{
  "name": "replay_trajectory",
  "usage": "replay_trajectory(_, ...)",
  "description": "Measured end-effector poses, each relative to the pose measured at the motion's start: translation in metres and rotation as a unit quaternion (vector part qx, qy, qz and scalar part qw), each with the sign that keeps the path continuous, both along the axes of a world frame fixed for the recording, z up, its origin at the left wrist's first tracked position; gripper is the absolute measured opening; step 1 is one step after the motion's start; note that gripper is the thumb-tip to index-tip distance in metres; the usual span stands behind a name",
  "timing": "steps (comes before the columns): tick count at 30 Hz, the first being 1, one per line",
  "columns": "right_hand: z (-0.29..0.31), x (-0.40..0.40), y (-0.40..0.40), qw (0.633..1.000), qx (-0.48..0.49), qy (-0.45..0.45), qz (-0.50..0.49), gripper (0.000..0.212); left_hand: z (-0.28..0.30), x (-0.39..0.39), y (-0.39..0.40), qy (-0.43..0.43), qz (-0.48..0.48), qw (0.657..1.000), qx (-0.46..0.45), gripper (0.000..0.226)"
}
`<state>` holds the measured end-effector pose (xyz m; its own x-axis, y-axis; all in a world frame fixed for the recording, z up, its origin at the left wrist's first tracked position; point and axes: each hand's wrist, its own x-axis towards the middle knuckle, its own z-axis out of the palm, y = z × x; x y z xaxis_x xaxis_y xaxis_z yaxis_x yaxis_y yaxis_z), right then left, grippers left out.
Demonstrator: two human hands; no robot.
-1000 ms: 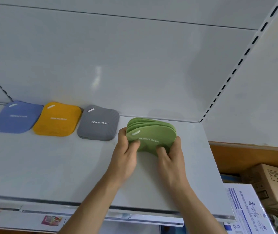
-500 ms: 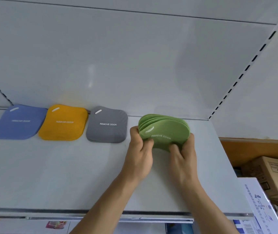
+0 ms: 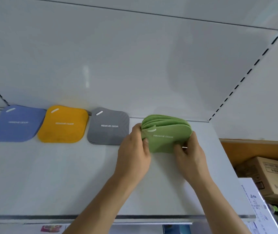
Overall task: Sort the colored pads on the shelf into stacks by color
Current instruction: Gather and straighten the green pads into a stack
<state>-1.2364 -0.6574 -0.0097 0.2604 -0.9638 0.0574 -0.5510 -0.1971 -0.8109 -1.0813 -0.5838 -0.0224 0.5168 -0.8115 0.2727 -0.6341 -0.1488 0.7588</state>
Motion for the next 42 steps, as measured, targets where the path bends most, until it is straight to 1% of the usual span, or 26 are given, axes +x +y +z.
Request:
replay_trajectory(3,0.002,0.003,-0.014,1.000,-0.011,0.011,0.017,0.029,0.007,0.007,-0.004,0.015,0.031,0.999,0.000,0.045)
replay_trajectory(6,-0.002,0.010,-0.027,0.999,-0.006,0.015,0.032,0.042,0.009,0.014,-0.013,0.033,0.064,0.997,-0.005,0.048)
replay_trajectory(7,-0.004,0.012,-0.029,0.999,-0.011,0.020,0.037,0.043,0.008,0.016,-0.016,0.016,0.069,0.997,-0.003,0.047)
replay_trajectory(9,-0.009,0.015,-0.031,0.998,-0.026,0.032,0.046,0.044,0.001,0.020,-0.021,-0.074,0.071,0.995,0.016,0.039)
replay_trajectory(11,-0.016,0.017,-0.033,0.997,-0.046,0.047,0.046,0.045,-0.006,0.022,-0.024,-0.156,0.097,0.982,0.054,0.032)
replay_trajectory(13,-0.021,0.019,-0.035,0.995,-0.064,0.063,0.048,0.051,-0.010,0.023,-0.028,-0.192,0.121,0.971,0.067,0.032)
replay_trajectory(15,-0.024,0.019,-0.037,0.994,-0.072,0.069,0.051,0.055,-0.012,0.024,-0.031,-0.209,0.123,0.968,0.059,0.031)
replay_trajectory(20,-0.025,0.018,-0.033,0.989,-0.106,0.086,0.049,0.051,-0.023,0.030,-0.033,-0.238,0.117,0.963,0.051,0.023)
replay_trajectory(23,-0.030,0.018,-0.032,0.985,-0.132,0.101,0.050,0.049,-0.026,0.031,-0.033,-0.259,0.119,0.957,0.050,0.023)
replay_trajectory(29,-0.036,0.018,-0.034,0.981,-0.149,0.110,0.050,0.049,-0.027,0.032,-0.034,-0.268,0.113,0.956,0.043,0.029)
replay_trajectory(33,-0.041,0.020,-0.034,0.975,-0.182,0.121,0.047,0.047,-0.029,0.032,-0.032,-0.289,0.113,0.949,0.061,0.022)
replay_trajectory(36,-0.046,0.017,-0.036,0.958,-0.229,0.165,0.043,0.037,-0.029,0.030,-0.032,-0.312,0.108,0.940,0.081,0.014)
replay_trajectory(39,-0.047,0.014,-0.040,0.951,-0.234,0.198,0.041,0.025,-0.026,0.031,-0.030,-0.314,0.101,0.941,0.079,0.011)
replay_trajectory(40,-0.046,0.013,-0.042,0.950,-0.230,0.208,0.044,0.026,-0.026,0.032,-0.029,-0.321,0.089,0.940,0.075,0.012)
replay_trajectory(42,-0.043,0.009,-0.043,0.948,-0.221,0.219,0.061,0.038,-0.024,0.033,-0.025,-0.335,0.056,0.939,0.057,0.015)
